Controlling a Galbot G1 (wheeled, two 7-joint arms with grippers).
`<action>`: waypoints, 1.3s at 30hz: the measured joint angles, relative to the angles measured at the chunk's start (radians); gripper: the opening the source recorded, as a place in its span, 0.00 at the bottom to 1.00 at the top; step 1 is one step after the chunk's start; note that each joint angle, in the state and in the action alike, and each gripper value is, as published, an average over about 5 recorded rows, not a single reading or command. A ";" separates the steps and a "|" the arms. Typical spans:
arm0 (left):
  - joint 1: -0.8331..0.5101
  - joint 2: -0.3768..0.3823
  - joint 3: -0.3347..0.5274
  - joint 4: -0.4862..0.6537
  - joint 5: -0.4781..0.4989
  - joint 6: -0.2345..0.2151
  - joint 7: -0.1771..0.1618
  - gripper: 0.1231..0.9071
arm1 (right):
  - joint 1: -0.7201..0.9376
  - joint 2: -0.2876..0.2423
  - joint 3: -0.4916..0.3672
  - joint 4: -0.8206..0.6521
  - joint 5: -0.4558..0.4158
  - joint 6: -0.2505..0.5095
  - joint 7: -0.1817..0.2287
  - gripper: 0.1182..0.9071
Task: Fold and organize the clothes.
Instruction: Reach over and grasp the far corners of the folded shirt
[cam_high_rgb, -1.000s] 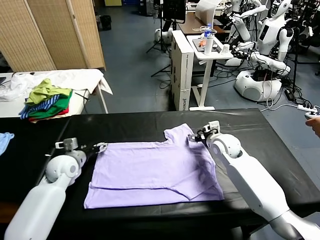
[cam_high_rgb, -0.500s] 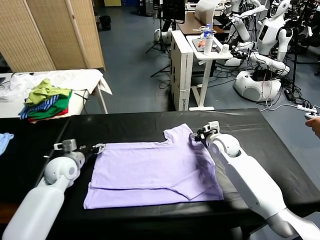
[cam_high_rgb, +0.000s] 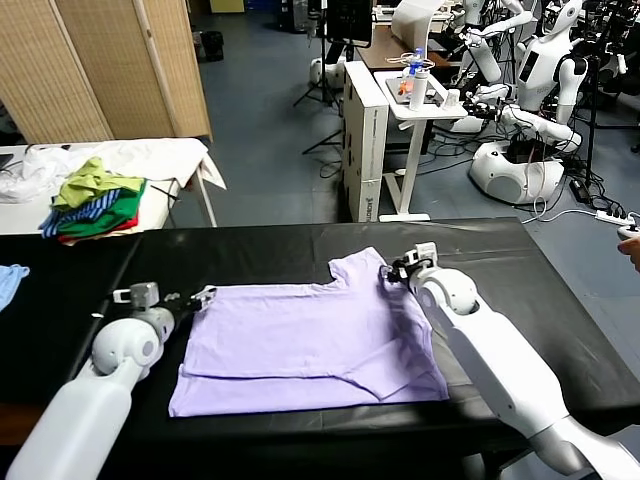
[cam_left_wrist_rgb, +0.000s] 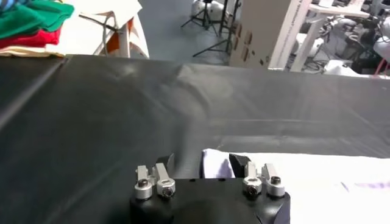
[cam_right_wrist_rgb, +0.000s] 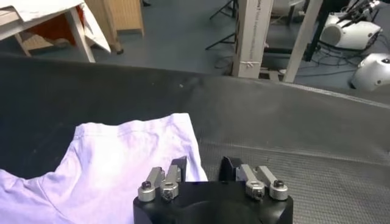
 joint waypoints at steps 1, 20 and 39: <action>-0.001 0.000 0.001 0.002 0.001 -0.001 0.000 0.72 | 0.000 0.000 0.000 0.000 0.000 0.000 0.000 0.46; -0.006 -0.003 0.012 0.012 0.006 -0.007 0.024 0.14 | -0.006 0.002 0.004 -0.016 -0.015 0.017 -0.017 0.12; 0.033 0.026 -0.023 -0.087 -0.009 -0.025 0.017 0.12 | -0.088 -0.046 0.083 0.112 0.040 0.103 -0.029 0.04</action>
